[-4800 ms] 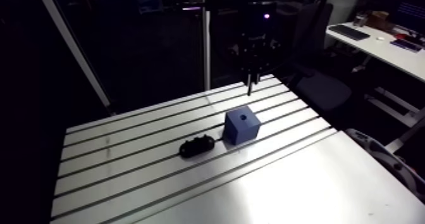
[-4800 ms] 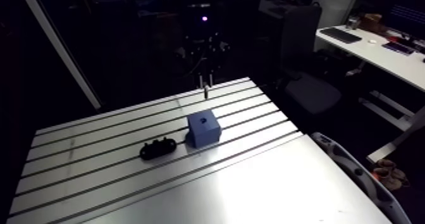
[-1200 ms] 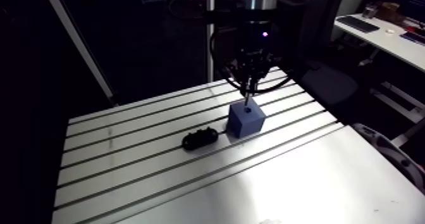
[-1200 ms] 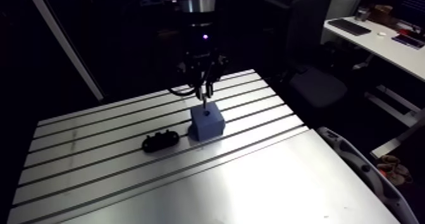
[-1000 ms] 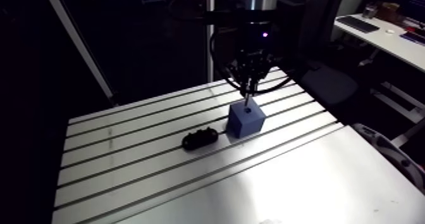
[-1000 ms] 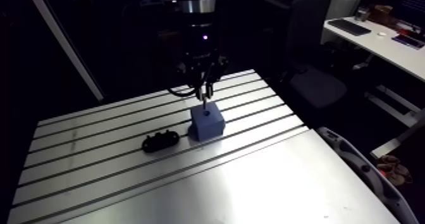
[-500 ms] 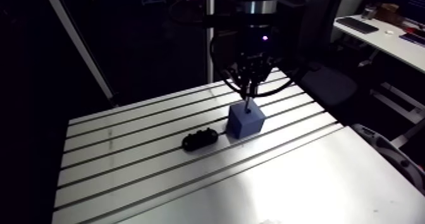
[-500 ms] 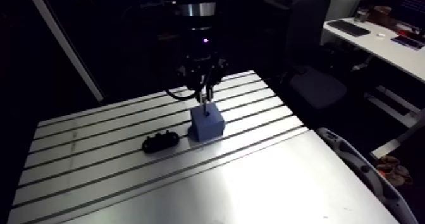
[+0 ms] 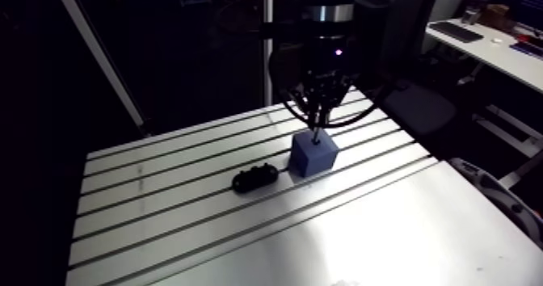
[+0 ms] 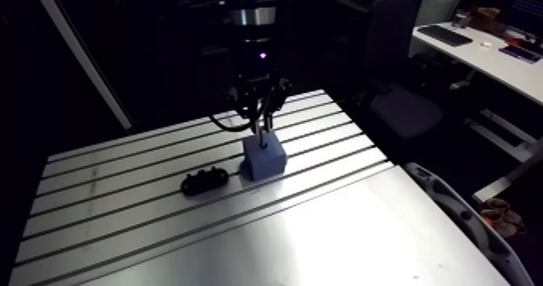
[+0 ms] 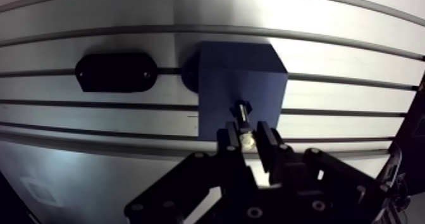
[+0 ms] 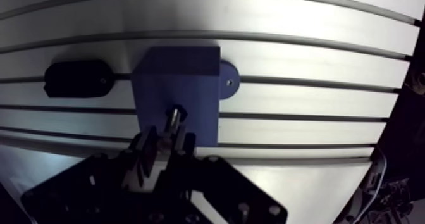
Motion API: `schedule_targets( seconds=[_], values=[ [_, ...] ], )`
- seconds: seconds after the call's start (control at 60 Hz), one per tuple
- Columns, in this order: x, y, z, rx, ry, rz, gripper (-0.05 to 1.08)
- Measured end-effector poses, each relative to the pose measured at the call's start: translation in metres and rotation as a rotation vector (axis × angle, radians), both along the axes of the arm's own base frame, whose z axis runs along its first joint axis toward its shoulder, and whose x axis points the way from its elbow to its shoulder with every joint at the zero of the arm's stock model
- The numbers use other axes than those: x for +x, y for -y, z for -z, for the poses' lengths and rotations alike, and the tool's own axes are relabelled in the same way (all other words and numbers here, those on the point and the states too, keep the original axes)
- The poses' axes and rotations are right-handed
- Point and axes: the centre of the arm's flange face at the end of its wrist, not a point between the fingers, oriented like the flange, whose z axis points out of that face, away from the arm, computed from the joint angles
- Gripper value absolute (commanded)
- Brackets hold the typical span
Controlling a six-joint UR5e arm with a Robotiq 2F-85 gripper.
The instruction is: Pick up the M10 bolt and insert it into the hex recess until seated.
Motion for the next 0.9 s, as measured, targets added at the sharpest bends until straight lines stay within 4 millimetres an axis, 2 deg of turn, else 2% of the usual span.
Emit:
schedule_targets(
  seconds=[0.9],
  values=[
    [0.0012,-0.0020,0.0061,-0.003,0.004,0.003,1.07]
  ],
)
